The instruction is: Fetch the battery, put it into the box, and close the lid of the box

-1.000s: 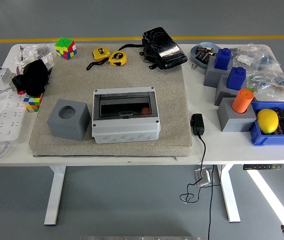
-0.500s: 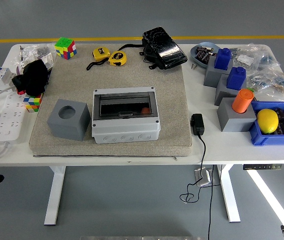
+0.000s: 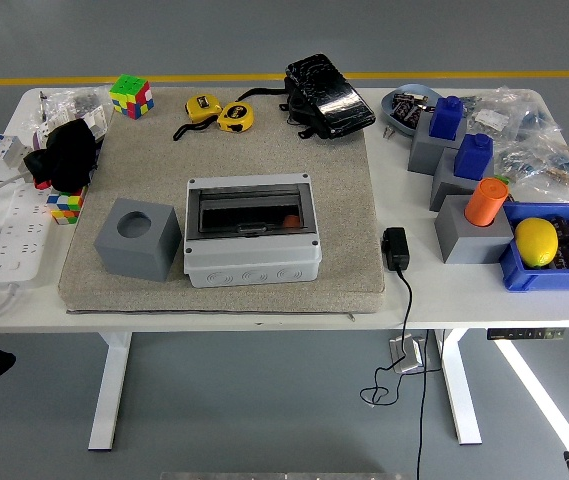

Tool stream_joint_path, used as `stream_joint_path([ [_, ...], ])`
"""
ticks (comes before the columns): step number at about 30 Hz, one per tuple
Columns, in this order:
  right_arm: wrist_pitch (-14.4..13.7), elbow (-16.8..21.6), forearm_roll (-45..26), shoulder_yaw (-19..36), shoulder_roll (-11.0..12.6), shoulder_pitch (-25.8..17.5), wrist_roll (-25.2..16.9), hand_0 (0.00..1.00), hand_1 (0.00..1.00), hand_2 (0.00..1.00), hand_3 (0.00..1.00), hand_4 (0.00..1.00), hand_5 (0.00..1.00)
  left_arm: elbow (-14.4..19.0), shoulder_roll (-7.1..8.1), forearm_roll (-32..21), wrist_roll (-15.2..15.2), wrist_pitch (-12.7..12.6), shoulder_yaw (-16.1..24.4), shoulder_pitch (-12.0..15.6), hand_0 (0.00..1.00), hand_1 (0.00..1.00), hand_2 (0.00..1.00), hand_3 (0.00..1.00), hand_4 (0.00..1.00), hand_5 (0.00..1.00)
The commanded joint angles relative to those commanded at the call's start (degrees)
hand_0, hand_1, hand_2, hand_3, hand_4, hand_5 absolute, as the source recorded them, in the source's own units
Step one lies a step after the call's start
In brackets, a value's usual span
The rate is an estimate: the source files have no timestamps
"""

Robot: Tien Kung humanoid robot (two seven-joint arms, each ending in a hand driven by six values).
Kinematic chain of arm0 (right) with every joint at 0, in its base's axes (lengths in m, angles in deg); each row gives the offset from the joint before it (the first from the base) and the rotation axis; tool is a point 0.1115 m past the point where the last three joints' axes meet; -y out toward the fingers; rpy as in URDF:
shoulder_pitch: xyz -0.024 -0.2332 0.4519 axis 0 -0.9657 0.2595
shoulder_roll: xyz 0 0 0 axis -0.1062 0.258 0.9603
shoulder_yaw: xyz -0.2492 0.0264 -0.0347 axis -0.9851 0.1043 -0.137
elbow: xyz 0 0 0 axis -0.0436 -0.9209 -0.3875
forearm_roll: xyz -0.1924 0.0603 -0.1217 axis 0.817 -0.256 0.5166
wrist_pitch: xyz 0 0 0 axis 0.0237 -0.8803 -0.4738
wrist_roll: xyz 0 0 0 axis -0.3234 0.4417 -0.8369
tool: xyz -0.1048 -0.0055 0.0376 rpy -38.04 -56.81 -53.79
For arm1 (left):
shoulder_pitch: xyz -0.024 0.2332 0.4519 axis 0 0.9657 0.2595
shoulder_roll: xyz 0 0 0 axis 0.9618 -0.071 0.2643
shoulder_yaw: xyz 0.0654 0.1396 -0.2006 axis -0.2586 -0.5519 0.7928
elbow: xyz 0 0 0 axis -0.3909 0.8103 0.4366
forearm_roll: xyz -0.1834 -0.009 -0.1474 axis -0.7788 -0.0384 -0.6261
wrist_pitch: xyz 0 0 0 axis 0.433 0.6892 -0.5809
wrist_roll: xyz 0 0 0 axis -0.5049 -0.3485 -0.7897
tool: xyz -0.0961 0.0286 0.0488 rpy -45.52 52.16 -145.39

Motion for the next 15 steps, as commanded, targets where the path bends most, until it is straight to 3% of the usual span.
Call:
stream_joint_path([
  [7,-0.03,0.0,-0.05,-0.01,0.12,0.07,0.06,0.815,0.765,0.747,0.793,0.998,0.998,0.01,0.04,-1.9,-1.99,-1.02,-0.17,-0.13,0.998,0.998,0.998,0.998,0.998,0.998],
  [14,0.0,0.0,-0.16,-0.11,0.04,0.06,0.03,0.815,0.765,0.747,0.793,0.998,0.998,0.35,0.1,-6.97,-4.75,-2.52,-0.91,-0.12,0.998,0.998,0.998,0.998,0.998,0.998],
  [15,0.0,0.0,-0.19,-0.14,0.04,0.1,0.02,0.815,0.764,0.747,0.793,0.998,0.998,0.39,0.12,-6.95,-4.64,-2.7,-0.9,-0.15,0.815,0.824,0.796,0.818,0.998,0.998],
])
